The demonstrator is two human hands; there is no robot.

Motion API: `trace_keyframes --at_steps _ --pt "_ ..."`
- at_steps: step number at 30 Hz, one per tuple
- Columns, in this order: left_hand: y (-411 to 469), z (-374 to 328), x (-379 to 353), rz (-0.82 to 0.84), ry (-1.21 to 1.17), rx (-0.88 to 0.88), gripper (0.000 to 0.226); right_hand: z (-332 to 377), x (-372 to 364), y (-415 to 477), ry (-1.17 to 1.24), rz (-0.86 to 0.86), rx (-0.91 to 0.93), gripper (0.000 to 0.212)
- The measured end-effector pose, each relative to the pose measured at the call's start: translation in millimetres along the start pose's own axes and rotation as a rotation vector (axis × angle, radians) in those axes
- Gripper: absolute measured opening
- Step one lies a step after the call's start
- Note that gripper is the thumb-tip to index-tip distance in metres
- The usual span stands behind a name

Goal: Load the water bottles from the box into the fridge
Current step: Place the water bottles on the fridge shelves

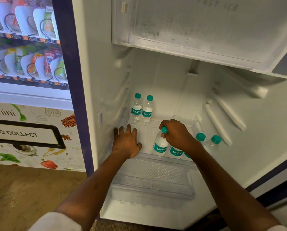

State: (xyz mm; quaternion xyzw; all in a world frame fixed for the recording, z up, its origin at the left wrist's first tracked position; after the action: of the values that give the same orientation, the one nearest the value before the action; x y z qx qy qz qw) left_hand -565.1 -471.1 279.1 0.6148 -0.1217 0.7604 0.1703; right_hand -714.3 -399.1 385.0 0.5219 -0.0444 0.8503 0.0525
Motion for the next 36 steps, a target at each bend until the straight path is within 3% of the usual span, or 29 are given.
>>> trace_keyframes --at_steps 10,15,22,29,36 --pt "-1 -1 0 -0.001 0.004 -0.013 0.071 -4 -2 -2 -0.045 0.023 -0.007 0.036" --pt "0 -2 2 -0.017 0.000 -0.012 0.071 13 15 8 -0.231 -0.061 0.037 0.051" --pt "-2 -1 2 -0.045 -0.040 -0.012 0.072 48 26 101 -0.063 -0.087 0.111 0.041" --pt "-2 -1 2 -0.058 -0.064 -0.017 0.074 40 7 170 -0.135 -0.088 0.066 0.052" --pt "-2 0 2 -0.069 -0.075 -0.010 0.073 16 -11 193 -0.085 -0.067 0.027 0.045"
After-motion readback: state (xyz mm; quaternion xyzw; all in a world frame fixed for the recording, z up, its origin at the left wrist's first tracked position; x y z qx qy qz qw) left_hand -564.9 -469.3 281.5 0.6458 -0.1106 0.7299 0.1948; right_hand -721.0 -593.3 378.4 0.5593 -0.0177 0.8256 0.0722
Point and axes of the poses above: each hand's wrist, its own y-axis towards the middle knuckle, its own x-axis out of the back of the hand, z = x × y, the point moved 7 cm from there along y, towards the middle knuckle, and after that the axes turned 13 degrees about y, right-handed, at the moved point
